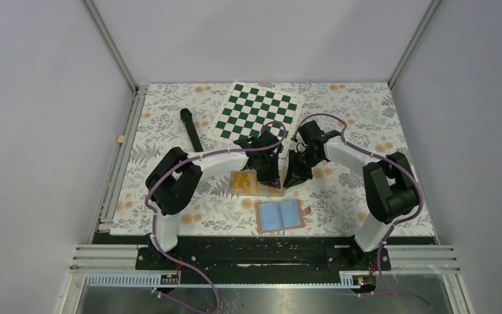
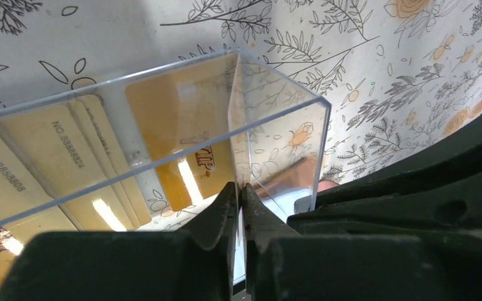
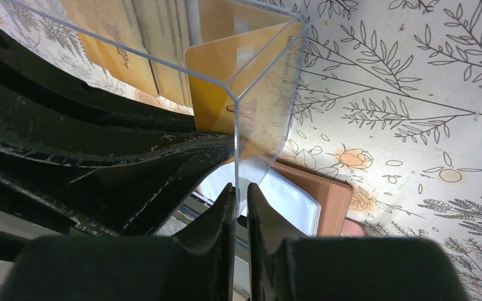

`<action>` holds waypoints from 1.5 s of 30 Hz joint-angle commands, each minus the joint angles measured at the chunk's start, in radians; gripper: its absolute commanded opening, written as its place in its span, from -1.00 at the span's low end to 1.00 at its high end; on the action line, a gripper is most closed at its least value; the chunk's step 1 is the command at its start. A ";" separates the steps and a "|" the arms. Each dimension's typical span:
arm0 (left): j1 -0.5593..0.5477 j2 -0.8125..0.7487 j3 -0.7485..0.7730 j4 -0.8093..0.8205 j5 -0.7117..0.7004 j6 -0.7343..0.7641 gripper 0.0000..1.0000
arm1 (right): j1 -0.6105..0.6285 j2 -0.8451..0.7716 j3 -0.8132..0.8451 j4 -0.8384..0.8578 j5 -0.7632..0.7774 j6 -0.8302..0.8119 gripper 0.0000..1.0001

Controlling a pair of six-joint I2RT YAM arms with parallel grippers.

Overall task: Put the credit cards into the card holder
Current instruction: Pick up the credit card from the storage box.

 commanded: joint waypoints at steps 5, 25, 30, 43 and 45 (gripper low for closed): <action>0.001 -0.026 0.064 -0.018 -0.026 0.021 -1.00 | 0.009 -0.022 0.030 -0.034 -0.006 -0.026 -0.78; 0.046 -0.746 -0.169 0.017 -0.140 0.138 -1.00 | -0.006 -0.477 0.078 -0.056 -0.116 -0.066 0.92; 0.088 -0.862 -0.273 0.099 0.044 0.101 -1.00 | -0.007 -0.558 0.055 0.029 -0.304 -0.032 0.94; 0.102 -0.943 -0.464 0.426 0.273 -0.147 -1.00 | -0.004 -0.526 -0.116 0.489 -0.533 0.326 0.54; 0.102 -0.941 -0.471 0.442 0.280 -0.155 -1.00 | 0.001 -0.506 -0.117 0.535 -0.541 0.362 0.47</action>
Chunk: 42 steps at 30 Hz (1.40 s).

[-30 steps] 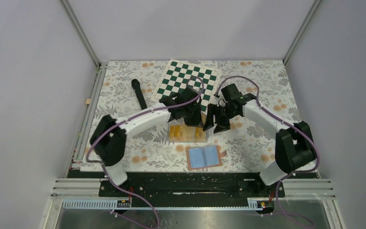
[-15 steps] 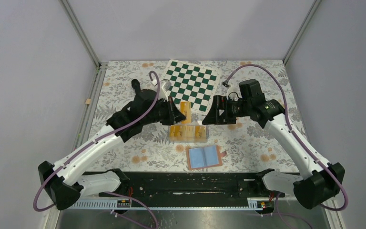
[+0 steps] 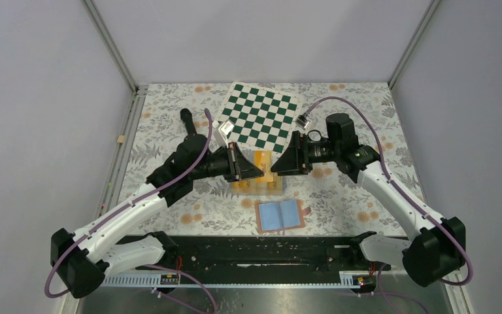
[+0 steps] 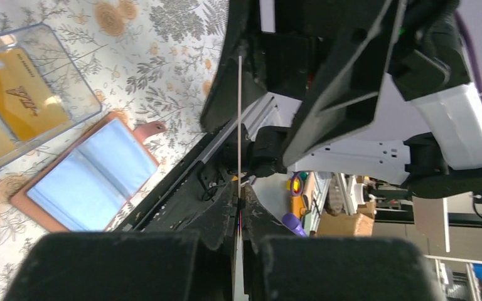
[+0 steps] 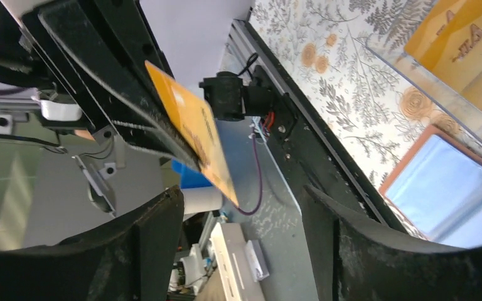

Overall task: Put the credit cards into the card holder
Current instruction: Insert the credit card into the card holder.

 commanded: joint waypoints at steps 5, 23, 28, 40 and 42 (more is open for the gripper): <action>0.004 0.000 -0.004 0.127 0.069 -0.056 -1.00 | 0.034 0.063 -0.007 0.390 -0.112 0.270 0.07; 0.007 -0.004 0.081 -0.368 -0.289 0.015 0.25 | 0.048 0.075 0.093 -0.151 0.162 0.137 -1.00; 0.008 0.006 0.096 -0.511 -0.356 0.053 0.31 | 0.033 0.092 0.158 -0.416 0.346 0.124 -1.00; -0.077 0.158 0.093 -0.643 -0.375 0.099 0.38 | 0.034 0.073 0.241 -0.814 0.738 -0.119 -1.00; -0.086 0.170 0.070 -0.580 -0.327 0.081 0.38 | 0.034 0.028 0.175 -0.738 0.668 -0.162 -1.00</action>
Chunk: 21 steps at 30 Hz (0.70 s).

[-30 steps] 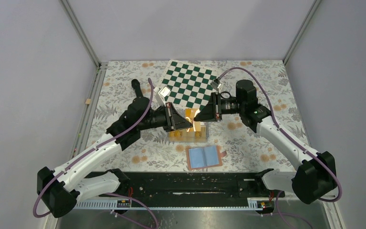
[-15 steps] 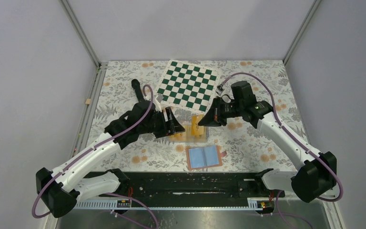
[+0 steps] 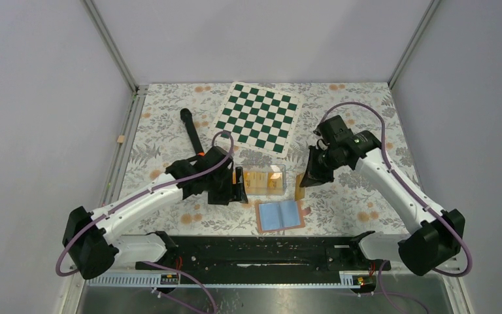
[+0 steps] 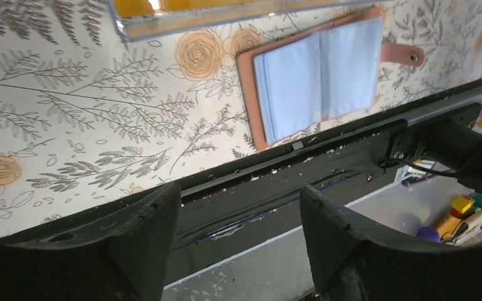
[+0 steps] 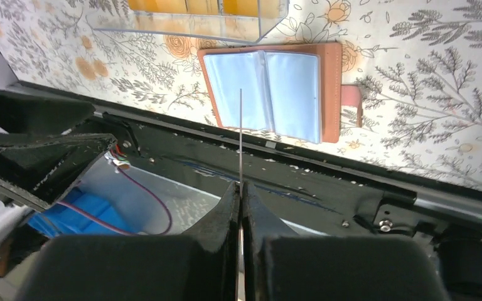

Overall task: Put the credit cards into the card holder
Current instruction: Insert the credit card into the card holder.

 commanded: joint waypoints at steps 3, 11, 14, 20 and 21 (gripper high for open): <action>-0.027 0.005 -0.065 0.175 0.096 -0.081 0.34 | -0.002 -0.176 -0.183 0.140 -0.116 -0.117 -1.00; -0.025 -0.021 -0.250 0.361 0.152 -0.181 0.24 | -0.003 -0.325 -0.570 0.604 -0.301 0.031 -1.00; -0.025 -0.022 -0.316 0.445 0.175 -0.224 0.18 | -0.003 -0.330 -0.656 0.745 -0.329 0.050 -1.00; -0.025 0.031 -0.380 0.558 0.193 -0.260 0.08 | -0.002 -0.278 -0.676 0.907 -0.339 0.044 -1.00; -0.025 0.046 -0.378 0.562 0.195 -0.254 0.06 | -0.002 -0.267 -0.680 0.938 -0.337 0.048 -1.00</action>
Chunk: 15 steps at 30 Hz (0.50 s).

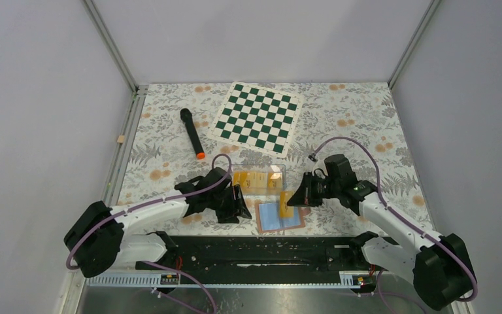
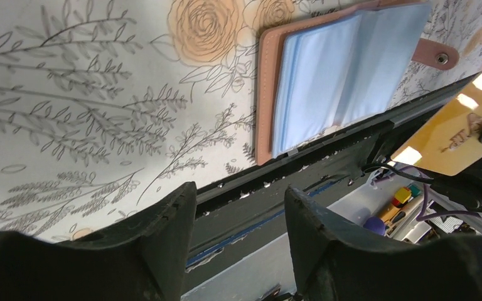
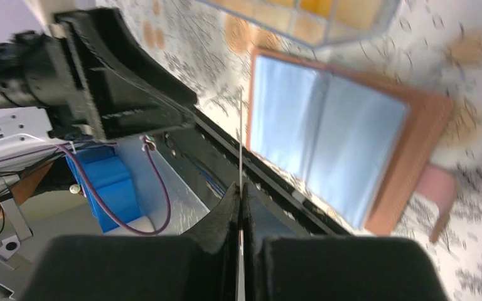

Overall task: Put the credit cards into the card holder
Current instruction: Insert the credit card into the card holder.

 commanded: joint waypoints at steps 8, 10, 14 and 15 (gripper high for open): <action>-0.004 0.125 0.001 0.203 0.052 -0.042 -0.11 | -0.002 0.138 -0.094 0.442 -0.014 0.027 -1.00; -0.004 0.141 0.004 0.210 0.048 -0.043 -0.14 | -0.002 0.154 -0.102 0.447 -0.007 0.019 -1.00; -0.008 0.172 0.015 0.211 0.048 -0.039 -0.16 | -0.002 0.167 -0.109 0.445 0.006 0.002 -1.00; -0.009 0.177 0.015 0.211 0.047 -0.040 -0.17 | -0.002 0.168 -0.110 0.443 0.008 -0.001 -1.00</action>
